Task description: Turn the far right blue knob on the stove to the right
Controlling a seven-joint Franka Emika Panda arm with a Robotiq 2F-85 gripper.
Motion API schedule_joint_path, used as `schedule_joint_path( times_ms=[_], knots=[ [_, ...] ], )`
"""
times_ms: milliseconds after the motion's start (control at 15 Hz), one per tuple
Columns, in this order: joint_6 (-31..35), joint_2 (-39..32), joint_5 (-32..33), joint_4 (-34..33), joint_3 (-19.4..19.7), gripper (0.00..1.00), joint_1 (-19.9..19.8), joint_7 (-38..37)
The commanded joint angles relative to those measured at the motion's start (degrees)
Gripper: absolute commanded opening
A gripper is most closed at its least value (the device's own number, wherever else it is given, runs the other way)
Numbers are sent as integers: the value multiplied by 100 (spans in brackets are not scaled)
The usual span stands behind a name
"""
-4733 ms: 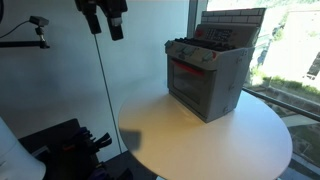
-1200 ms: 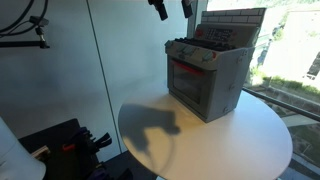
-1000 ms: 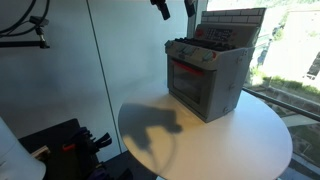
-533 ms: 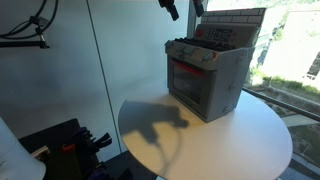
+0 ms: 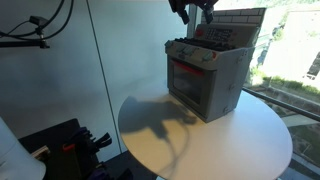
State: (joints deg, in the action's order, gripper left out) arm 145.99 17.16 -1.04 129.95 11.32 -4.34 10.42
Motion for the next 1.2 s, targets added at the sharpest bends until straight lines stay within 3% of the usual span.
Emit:
schedule_joint_path(
  times_ms=[0,733,1133],
  knots=[
    [93,-404,-200,-339,-32,100,1,-38],
    [296,-1271,-336,-739,-105,100,-54,9],
    [315,-1228,-229,-597,-159,100,-80,-10]
  ],
)
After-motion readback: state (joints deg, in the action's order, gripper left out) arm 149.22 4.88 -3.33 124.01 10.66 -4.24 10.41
